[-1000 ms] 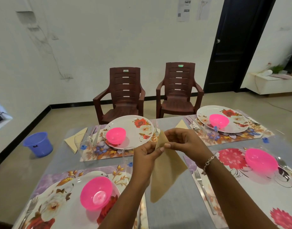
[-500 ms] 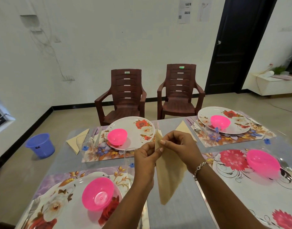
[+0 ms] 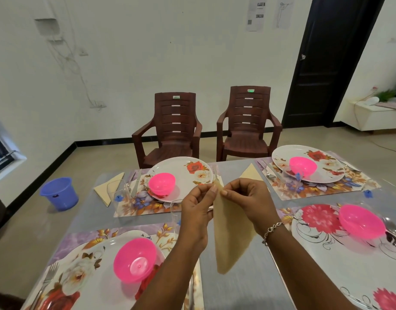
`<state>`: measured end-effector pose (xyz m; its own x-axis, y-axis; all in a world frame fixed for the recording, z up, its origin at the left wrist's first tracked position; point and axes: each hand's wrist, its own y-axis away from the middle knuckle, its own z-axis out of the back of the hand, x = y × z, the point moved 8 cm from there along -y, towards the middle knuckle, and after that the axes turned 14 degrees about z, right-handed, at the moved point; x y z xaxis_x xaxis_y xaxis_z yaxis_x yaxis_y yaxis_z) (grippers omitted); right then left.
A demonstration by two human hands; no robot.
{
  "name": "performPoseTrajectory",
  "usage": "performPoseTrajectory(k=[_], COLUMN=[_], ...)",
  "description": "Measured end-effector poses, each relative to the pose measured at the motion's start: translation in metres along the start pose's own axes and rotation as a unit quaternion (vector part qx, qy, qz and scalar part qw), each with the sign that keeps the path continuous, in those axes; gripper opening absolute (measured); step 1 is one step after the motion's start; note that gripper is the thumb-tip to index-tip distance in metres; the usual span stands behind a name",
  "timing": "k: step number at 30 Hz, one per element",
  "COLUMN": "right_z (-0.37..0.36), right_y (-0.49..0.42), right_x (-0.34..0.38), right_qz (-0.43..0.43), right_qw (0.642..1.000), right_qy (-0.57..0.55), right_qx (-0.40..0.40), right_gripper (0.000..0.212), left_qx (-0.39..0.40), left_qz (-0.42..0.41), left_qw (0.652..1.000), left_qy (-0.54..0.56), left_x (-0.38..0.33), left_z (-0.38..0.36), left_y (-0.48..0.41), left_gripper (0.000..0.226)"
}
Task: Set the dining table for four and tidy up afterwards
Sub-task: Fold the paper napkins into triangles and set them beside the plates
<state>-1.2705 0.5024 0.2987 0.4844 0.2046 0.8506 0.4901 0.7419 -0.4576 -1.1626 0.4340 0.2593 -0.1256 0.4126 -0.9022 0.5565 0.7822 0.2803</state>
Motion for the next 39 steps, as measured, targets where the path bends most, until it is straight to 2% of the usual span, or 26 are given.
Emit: performPoseTrajectory(k=[9, 18, 26, 29, 34, 39], right_z=[-0.004, -0.011, -0.018, -0.019, -0.035, -0.039], right_y=[-0.001, -0.002, -0.005, -0.011, -0.023, -0.028], right_x=[0.004, 0.004, 0.005, 0.008, 0.022, 0.02], right_qz=[0.023, 0.052, 0.071, 0.052, 0.043, 0.033], right_qw=[0.999, 0.997, 0.995, 0.994, 0.987, 0.988], right_qy=[0.0, 0.013, 0.003, -0.044, -0.035, -0.006], right_qx=[0.042, 0.063, 0.073, 0.08, 0.152, 0.153], right_gripper=[0.016, 0.018, 0.009, 0.004, 0.007, 0.016], left_qx=[0.061, 0.062, 0.034, 0.004, -0.025, -0.033], left_qz=[-0.001, 0.004, -0.014, -0.046, -0.096, -0.113], left_qw=[0.998, 0.998, 0.999, 0.998, 0.989, 0.985], left_qy=[-0.001, 0.001, 0.006, -0.038, -0.112, -0.127], left_x=[-0.009, -0.01, -0.015, -0.02, -0.026, -0.025], left_z=[-0.001, 0.006, 0.013, 0.017, 0.015, 0.016], left_y=[-0.003, -0.003, -0.001, 0.0, 0.003, 0.005], left_gripper=[0.016, 0.011, 0.012, 0.013, 0.014, 0.014])
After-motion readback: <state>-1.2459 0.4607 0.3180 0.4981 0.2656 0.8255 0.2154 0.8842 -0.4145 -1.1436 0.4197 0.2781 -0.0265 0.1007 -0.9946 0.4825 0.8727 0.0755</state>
